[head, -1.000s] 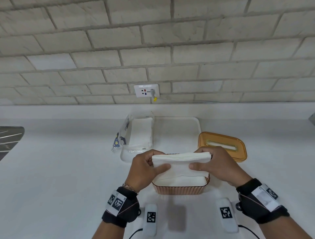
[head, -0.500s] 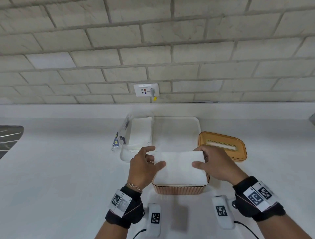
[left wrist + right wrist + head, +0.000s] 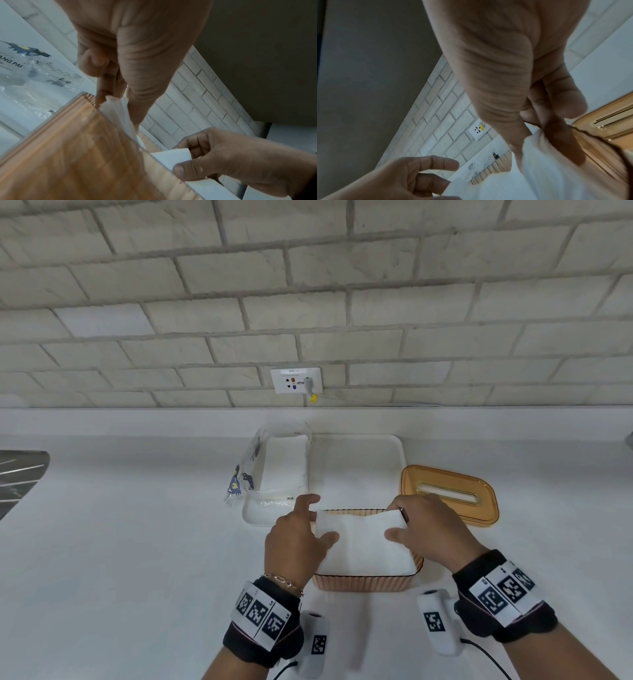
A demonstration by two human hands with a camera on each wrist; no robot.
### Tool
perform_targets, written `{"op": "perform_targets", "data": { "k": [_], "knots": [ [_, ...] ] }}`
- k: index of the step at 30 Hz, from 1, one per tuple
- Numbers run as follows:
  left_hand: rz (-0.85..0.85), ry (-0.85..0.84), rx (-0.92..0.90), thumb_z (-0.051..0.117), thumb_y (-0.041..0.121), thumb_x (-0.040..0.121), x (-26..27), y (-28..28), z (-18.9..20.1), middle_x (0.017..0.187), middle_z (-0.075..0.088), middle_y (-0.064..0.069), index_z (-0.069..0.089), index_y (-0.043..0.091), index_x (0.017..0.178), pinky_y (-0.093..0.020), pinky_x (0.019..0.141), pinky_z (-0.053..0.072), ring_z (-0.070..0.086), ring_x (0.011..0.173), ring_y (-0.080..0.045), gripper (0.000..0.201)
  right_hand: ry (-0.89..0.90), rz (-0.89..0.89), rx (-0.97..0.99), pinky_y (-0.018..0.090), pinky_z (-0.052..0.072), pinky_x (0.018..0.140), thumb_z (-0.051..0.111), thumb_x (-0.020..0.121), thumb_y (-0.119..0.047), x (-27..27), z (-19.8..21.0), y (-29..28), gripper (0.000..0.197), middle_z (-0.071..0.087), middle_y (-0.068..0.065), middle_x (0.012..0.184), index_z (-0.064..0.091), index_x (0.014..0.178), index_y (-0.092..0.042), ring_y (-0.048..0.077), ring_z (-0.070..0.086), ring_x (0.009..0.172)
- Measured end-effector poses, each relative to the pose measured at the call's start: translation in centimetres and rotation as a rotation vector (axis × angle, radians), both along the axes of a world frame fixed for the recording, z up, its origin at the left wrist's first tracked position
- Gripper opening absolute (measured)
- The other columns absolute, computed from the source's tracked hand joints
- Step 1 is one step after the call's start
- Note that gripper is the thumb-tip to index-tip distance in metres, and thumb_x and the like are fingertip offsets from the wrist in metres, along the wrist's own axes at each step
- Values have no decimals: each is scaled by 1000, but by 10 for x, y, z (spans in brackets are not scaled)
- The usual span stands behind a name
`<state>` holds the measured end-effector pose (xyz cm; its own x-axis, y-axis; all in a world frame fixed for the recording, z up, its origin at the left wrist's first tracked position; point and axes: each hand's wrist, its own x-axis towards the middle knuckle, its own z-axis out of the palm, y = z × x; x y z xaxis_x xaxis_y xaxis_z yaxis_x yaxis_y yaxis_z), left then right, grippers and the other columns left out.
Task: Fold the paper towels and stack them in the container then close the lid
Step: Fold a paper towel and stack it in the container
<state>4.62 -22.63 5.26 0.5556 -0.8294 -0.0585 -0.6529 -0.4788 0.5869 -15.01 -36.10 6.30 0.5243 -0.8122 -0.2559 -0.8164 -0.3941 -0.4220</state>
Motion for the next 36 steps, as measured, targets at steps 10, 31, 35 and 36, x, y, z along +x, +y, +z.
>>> {"op": "perform_targets", "data": {
  "k": [10,31,35,36],
  "knots": [
    [-111,-196,11,83,30,78,-8,8,1,136,56,13,56,33,136,-30,83,54,65,109,-14,64,131,63,-265,24,36,73,92,72,-46,0,8,12,57,65,-10,114,69,122,-30,13,55,105],
    [-482,-260,321,87,30,82,-13,-9,16,147,51,-2,70,16,125,-36,105,50,50,133,-19,49,290,299,-210,27,27,101,82,76,-60,-13,22,22,69,56,-25,105,63,140,-41,11,31,106],
    [-588,-171,258,85,23,84,-19,-11,18,164,40,6,65,28,137,-35,117,40,37,149,-13,58,263,300,-186,29,32,98,79,82,-58,-9,19,26,69,63,-18,136,58,145,-42,11,28,102],
    [-600,-171,278,85,21,84,-19,-12,17,163,40,5,64,29,139,-36,117,41,37,149,-14,59,258,301,-173,29,31,97,79,82,-59,-8,17,26,69,61,-18,142,57,145,-43,11,33,105]
  ]
}}
